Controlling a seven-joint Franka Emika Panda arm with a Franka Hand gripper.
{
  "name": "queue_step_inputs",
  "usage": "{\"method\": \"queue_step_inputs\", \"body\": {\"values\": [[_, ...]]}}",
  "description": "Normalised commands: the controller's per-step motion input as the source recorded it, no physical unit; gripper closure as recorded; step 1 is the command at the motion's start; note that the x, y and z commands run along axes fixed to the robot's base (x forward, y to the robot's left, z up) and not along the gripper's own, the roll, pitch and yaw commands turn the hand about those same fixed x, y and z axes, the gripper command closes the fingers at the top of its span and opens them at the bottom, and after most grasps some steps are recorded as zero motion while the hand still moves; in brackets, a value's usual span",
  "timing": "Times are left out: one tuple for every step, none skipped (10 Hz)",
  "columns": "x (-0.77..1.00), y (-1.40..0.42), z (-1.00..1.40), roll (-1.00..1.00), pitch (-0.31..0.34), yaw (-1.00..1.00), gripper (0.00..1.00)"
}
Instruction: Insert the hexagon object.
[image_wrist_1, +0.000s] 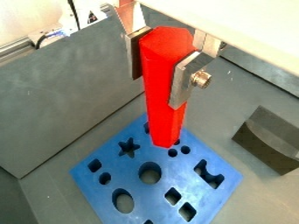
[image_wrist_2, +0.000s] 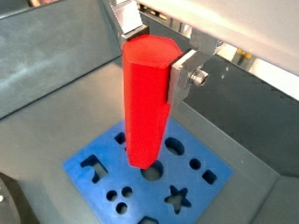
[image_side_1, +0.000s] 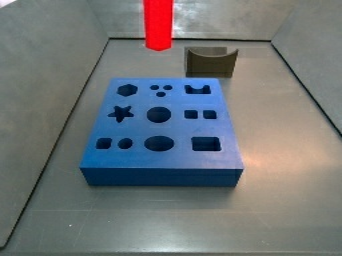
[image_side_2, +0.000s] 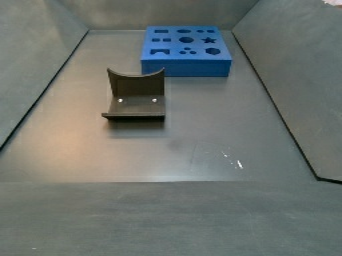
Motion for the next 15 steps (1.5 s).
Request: {"method": "queue_step_inputs", "body": {"values": [[-0.86, 0.44, -0.45, -0.35, -0.146, 0.00, 1.00], [-0.90, 0.44, -0.45, -0.35, -0.129, 0.00, 1.00], [-0.93, 0.49, -0.54, -0.32, -0.124, 0.00, 1.00], [-0.83, 0.37, -0.61, -0.24, -0.203, -0.10, 1.00], [-0.59, 0.16, -0.63, -0.22, -0.187, -0.14, 1.00], [-0.42, 0.20, -0.71, -0.19, -0.170, -0.15, 1.00], [-0.41, 0.29, -0.81, -0.12, -0.169, -0.15, 1.00], [-0.06, 0.28, -0.80, -0.11, -0.100, -0.04, 1.00], [0.00, 0.26, -0.51, -0.19, -0.069, 0.00, 1.00], [0.09, 0.17, -0.40, -0.26, -0.021, 0.00, 1.00], [0.09, 0.09, -0.36, -0.28, -0.010, -0.07, 1.00], [0.17, 0.11, -0.49, -0.27, 0.000, -0.11, 1.00], [0.00, 0.17, -0.85, -0.15, -0.070, -0.11, 1.00], [-0.04, 0.17, -1.00, 0.00, -0.036, 0.00, 1.00], [-0.08, 0.03, -1.00, 0.00, -0.007, 0.00, 1.00]]}}
